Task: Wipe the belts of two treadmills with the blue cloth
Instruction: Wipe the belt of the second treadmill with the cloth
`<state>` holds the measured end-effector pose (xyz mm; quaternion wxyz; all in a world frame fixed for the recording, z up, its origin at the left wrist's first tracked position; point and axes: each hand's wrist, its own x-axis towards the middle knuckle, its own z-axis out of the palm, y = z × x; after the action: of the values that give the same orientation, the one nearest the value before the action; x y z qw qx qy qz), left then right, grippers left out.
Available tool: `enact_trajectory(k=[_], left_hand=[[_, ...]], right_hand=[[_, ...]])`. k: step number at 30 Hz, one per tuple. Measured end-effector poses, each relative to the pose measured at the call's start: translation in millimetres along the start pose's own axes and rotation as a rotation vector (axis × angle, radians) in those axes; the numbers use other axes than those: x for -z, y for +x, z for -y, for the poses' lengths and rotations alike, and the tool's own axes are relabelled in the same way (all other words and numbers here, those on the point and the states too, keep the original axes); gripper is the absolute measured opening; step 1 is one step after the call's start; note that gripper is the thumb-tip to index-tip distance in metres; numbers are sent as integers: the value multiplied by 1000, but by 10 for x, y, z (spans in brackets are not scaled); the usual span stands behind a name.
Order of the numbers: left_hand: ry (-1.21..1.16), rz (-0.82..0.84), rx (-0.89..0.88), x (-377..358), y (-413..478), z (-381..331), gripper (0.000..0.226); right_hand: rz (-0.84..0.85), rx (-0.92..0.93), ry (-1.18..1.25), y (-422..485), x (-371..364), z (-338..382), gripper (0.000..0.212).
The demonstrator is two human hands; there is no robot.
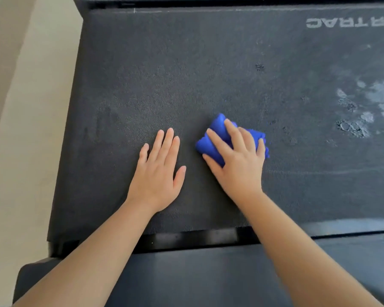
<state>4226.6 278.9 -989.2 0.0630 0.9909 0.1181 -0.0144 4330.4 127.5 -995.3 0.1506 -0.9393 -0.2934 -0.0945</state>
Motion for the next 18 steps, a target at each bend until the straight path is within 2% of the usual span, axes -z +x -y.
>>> enact_trajectory(k=[4, 7, 8, 11, 13, 18], left_hand=[[-12, 7, -12, 0, 1, 3, 64], [-23, -3, -7, -5, 6, 11, 64], [-20, -7, -7, -7, 7, 12, 64], [-14, -4, -4, -13, 7, 18, 65], [-13, 1, -3, -5, 3, 11, 66], [-3, 17, -1, 8, 8, -12, 67]], right_hand=[[5, 33, -10, -615, 155, 197, 43], [63, 161, -12, -360, 159, -85, 44], [67, 151, -35, -223, 148, -229, 45], [26, -122, -72, 156, 140, -592, 47], [1, -293, -41, 194, 113, -586, 47], [-74, -290, -103, -443, 84, 67, 47]])
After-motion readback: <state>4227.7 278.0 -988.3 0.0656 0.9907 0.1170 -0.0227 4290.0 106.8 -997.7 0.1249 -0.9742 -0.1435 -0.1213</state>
